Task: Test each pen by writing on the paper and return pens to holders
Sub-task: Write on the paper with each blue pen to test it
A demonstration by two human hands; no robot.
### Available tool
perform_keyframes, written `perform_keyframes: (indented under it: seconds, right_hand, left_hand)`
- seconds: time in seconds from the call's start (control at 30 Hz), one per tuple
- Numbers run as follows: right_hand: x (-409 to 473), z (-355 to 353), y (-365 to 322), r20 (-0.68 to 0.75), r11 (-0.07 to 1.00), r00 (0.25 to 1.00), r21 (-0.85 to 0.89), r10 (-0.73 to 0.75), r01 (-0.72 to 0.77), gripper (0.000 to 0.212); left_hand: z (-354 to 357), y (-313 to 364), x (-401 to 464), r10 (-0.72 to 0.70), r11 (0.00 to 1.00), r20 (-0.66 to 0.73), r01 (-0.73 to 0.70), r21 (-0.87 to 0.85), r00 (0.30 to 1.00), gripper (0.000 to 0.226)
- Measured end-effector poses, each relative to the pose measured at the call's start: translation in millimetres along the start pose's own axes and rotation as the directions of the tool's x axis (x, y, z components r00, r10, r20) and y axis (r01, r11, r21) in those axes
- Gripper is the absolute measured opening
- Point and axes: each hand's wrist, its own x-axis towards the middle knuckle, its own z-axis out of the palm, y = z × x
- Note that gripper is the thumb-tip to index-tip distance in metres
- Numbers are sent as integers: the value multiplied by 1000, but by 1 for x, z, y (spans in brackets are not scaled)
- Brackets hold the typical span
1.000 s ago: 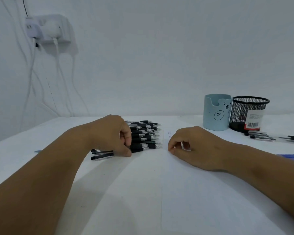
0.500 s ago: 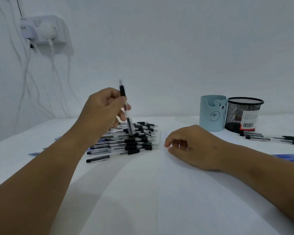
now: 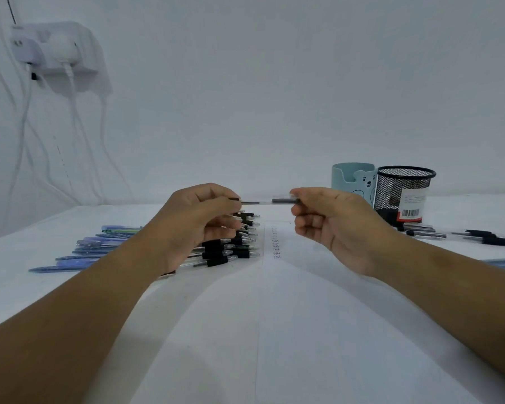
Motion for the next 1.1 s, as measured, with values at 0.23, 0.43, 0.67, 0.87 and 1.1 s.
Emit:
perform_keyframes:
  seconds: [0.23, 0.43, 0.67, 0.87, 1.1]
  right_hand:
    - [4, -2, -6, -60, 974, 996, 219, 72, -57, 21]
    - [2, -5, -10, 115, 933, 977, 298, 177, -204, 49]
    - [0, -6, -8, 197, 927, 963, 289, 185, -237, 54]
    - [1, -7, -6, 177, 938, 970, 275, 167, -212, 46]
    - [-1, 1, 0, 173, 991, 978, 53, 115, -126, 82]
  left_hand:
    - [-3, 0, -2, 86, 994, -19, -84, 75, 996, 7]
    - [3, -8, -2, 87, 965, 22, -90, 247, 996, 3]
    - [3, -11, -3, 75, 951, 33, -82, 297, 997, 10]
    - [3, -11, -2, 80, 951, 41, -89, 296, 996, 10]
    - [11, -11, -4, 109, 922, 87, -134, 363, 990, 4]
